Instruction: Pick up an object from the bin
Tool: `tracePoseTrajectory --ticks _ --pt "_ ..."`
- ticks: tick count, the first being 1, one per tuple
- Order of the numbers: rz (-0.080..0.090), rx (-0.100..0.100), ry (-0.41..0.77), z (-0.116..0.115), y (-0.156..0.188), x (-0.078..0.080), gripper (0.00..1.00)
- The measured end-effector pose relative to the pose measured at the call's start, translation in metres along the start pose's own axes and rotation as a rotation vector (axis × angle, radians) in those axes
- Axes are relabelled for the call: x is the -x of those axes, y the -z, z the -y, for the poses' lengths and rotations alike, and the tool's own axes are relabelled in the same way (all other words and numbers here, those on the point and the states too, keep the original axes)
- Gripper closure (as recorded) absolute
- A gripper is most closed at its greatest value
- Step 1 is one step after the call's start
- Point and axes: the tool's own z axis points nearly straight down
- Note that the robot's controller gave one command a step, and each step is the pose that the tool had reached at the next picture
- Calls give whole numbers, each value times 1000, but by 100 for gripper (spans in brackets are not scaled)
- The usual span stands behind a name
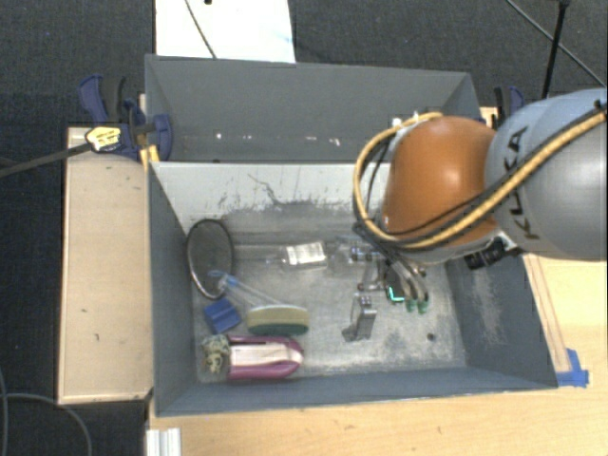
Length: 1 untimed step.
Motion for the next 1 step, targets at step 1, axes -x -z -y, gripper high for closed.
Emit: tracePoseTrajectory --ticks 1 --pt "3 1 270 -71 -21 -16 0"
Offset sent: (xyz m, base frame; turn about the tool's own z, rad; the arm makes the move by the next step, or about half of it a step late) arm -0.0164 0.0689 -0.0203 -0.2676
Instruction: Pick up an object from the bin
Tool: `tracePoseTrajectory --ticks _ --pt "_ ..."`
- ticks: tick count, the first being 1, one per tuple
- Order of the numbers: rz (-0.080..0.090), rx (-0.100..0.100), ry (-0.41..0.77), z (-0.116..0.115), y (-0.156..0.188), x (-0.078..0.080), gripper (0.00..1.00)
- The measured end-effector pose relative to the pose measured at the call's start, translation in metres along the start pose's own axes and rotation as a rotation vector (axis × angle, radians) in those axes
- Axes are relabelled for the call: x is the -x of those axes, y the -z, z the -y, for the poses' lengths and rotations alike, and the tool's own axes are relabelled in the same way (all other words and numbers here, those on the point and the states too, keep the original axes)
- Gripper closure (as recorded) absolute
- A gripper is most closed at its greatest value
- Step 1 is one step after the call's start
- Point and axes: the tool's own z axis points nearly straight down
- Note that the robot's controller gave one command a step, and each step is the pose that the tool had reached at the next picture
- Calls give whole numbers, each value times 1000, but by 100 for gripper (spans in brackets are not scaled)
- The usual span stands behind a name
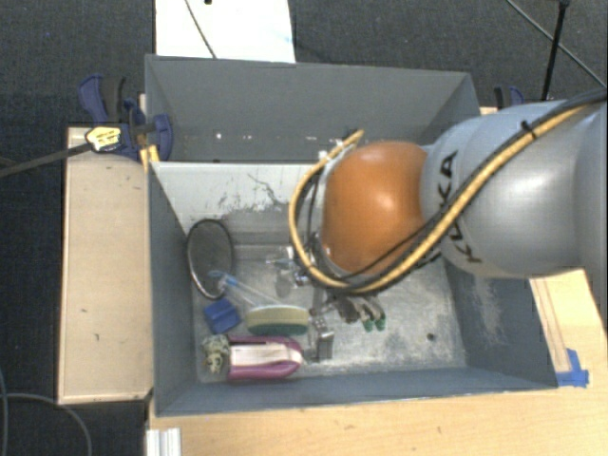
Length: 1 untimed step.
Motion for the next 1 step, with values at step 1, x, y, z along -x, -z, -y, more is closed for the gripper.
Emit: tracePoseTrajectory --ticks 1 --pt "-3 -2 -76 22 -94 7 0"
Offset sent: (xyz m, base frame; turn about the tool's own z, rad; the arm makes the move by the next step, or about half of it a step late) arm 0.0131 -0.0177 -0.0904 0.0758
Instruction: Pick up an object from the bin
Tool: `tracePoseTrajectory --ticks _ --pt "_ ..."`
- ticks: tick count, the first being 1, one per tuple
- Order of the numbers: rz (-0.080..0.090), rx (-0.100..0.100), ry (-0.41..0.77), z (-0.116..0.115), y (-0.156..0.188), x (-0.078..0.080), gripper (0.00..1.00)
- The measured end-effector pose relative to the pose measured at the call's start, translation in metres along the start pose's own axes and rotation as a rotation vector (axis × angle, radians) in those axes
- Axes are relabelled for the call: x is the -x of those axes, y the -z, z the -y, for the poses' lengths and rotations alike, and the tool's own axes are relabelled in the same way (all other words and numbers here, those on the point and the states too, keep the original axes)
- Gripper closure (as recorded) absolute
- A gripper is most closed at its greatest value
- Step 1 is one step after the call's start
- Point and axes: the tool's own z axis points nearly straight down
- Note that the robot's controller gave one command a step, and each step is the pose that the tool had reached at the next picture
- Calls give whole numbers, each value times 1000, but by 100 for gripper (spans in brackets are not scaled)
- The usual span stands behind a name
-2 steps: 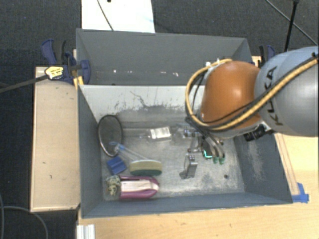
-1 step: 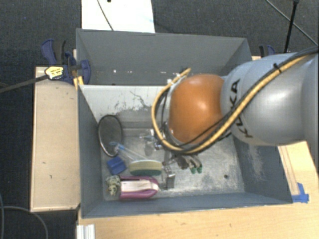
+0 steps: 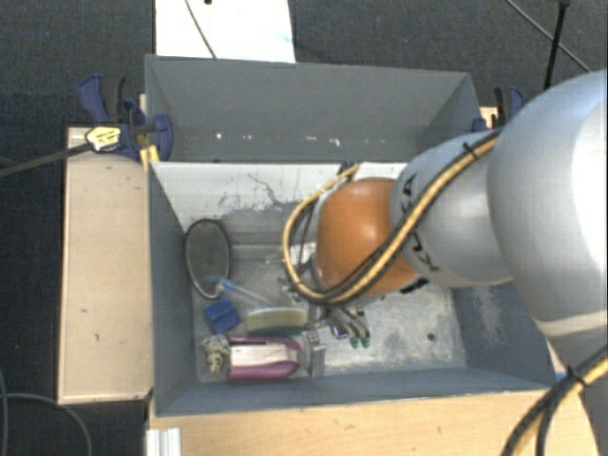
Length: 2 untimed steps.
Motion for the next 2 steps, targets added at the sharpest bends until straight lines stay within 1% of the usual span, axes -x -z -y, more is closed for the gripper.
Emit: tracePoseTrajectory --ticks 1,2 --pt "18 -3 -6 2 8 6 100" --pt "16 0 -25 19 135 24 100"
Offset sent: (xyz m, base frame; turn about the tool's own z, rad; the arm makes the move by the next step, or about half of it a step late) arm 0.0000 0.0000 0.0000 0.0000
